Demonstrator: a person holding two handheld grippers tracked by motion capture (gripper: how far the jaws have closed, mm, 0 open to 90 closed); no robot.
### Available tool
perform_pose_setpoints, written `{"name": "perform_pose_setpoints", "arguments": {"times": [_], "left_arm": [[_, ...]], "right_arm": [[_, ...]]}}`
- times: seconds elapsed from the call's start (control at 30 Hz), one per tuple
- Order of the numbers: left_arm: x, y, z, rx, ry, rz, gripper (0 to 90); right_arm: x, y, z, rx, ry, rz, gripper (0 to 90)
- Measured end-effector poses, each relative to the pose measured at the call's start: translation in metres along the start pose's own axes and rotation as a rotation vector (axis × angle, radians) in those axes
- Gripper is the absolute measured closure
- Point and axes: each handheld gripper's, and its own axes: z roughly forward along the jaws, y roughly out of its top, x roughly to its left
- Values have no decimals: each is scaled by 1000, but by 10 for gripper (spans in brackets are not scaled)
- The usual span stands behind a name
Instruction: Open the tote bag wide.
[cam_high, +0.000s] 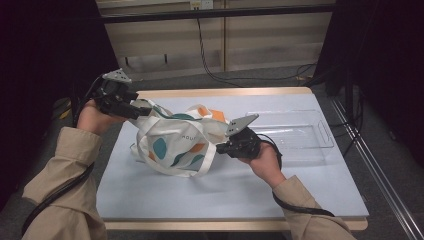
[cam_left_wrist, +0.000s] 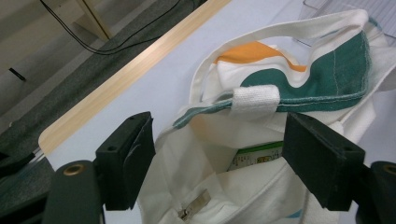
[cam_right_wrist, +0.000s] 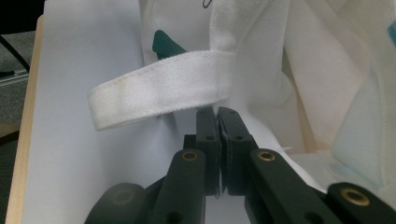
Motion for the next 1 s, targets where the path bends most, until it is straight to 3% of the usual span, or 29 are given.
{"name": "perform_pose_setpoints", "arguments": {"times": [0.27, 0.4, 0.5, 0.53, 0.57, 0.63, 0.67, 0.7, 0.77, 0.83, 0.87, 1.0], "left_arm": [[4, -3, 0, -15, 34, -21, 211], [3, -2, 4, -4, 10, -11, 202], [2, -3, 8, 11, -22, 3, 268], [1, -3, 9, 14, -23, 6, 358], [1, -4, 10, 19, -31, 2, 358], [0, -4, 10, 18, -41, 0, 500], [0, -4, 9, 26, -41, -32, 626], [0, -4, 9, 30, -41, -49, 669], [0, -4, 9, 38, -44, -69, 694], [0, -5, 9, 44, -39, -84, 775], [0, -5, 9, 54, -45, -88, 830], [1, -7, 11, 61, -50, -116, 870]], "right_arm": [[-1, -1, 0, -7, 0, 11, 877], [-1, -1, 0, -6, -1, 9, 877], [-1, 0, 0, -6, 1, 9, 877], [-1, 0, 0, -6, 1, 8, 877], [-1, 0, 0, -6, 1, 8, 877], [-1, 0, 0, -6, 3, 8, 874], [-1, 0, 1, -11, 9, 13, 844], [0, 1, 1, -12, 10, 12, 805], [1, 2, 1, -7, 1, 6, 773], [2, 3, 2, -7, 1, 7, 750], [2, 3, 4, -9, -2, 5, 621], [3, 3, 6, -18, -4, 5, 522]]}}
